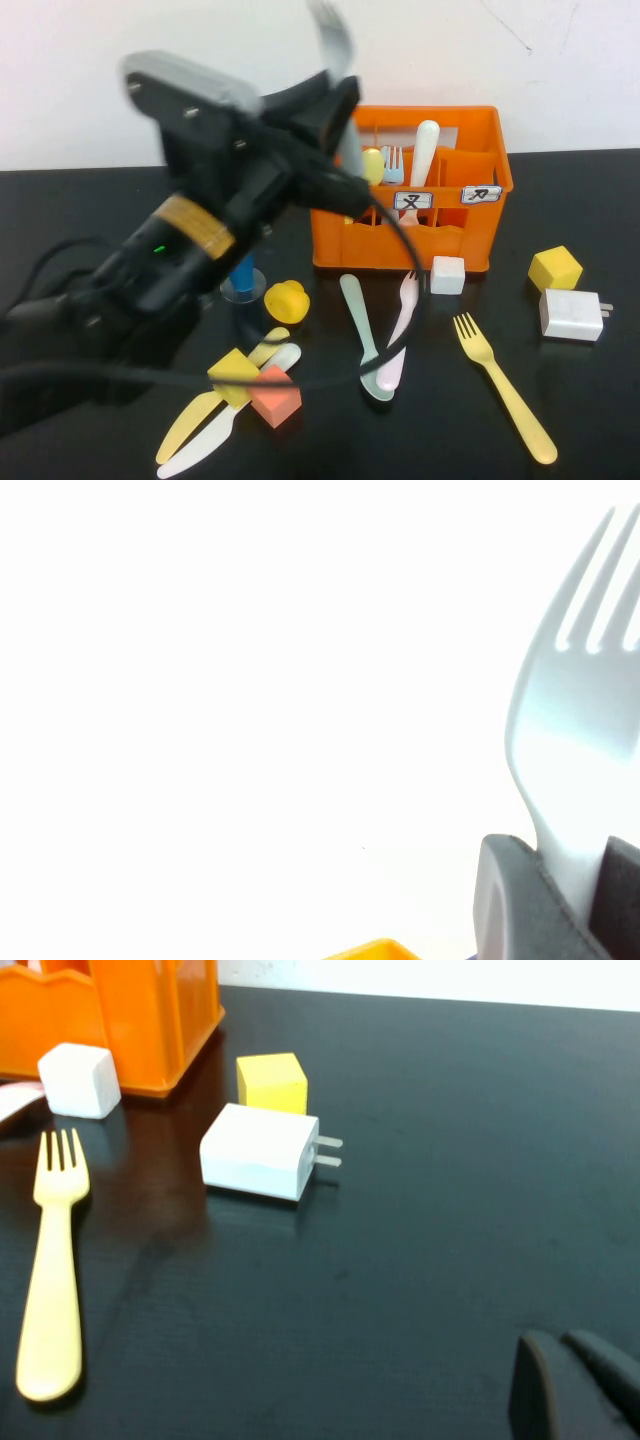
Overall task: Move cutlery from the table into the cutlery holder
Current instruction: Place the fork on the box
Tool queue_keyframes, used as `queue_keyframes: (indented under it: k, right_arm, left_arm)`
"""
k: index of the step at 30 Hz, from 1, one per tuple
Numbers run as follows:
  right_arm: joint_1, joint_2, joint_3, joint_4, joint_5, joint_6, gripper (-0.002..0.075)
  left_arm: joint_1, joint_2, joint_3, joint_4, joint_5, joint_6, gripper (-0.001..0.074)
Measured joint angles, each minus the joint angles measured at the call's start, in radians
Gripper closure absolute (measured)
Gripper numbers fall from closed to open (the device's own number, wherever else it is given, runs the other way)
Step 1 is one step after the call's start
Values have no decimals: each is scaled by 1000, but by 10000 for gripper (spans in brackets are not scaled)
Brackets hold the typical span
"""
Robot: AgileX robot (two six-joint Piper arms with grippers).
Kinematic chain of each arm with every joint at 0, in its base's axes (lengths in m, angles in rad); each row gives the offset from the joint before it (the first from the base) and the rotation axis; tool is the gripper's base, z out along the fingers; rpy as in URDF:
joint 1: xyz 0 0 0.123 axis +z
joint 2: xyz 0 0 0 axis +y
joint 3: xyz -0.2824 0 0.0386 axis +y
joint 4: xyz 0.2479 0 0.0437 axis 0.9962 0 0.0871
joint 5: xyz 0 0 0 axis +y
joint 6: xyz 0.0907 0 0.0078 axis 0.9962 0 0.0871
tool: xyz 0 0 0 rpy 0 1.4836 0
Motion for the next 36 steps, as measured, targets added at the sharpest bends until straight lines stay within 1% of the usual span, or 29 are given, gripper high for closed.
queue_keyframes:
  k: [5, 10, 15, 20, 25, 30, 32, 36]
  right_arm:
    - [0, 0, 0, 0, 0, 0, 729]
    - [0, 0, 0, 0, 0, 0, 729]
    - [0, 0, 0, 0, 0, 0, 729]
    - [0, 0, 0, 0, 0, 0, 729]
    - [0, 0, 0, 0, 0, 0, 729]
    - [0, 0, 0, 0, 0, 0, 729]
    - [0, 0, 0, 0, 0, 0, 729]
    - [0, 0, 0, 0, 0, 0, 729]
  left_arm:
    - [0, 110, -118, 63, 0, -24, 632]
    - [0, 208, -252, 142, 73, -26, 632]
    - [0, 275, -342, 211, 121, -46, 632]
    - [0, 359, -432, 206, 121, -50, 632]
    - [0, 451, -498, 163, 129, -47, 632]
    - [0, 506, -531, 132, 185, -3, 629]
    - [0, 514, -532, 125, 204, 6, 613]
    - [0, 516, -532, 119, 233, 5, 528]
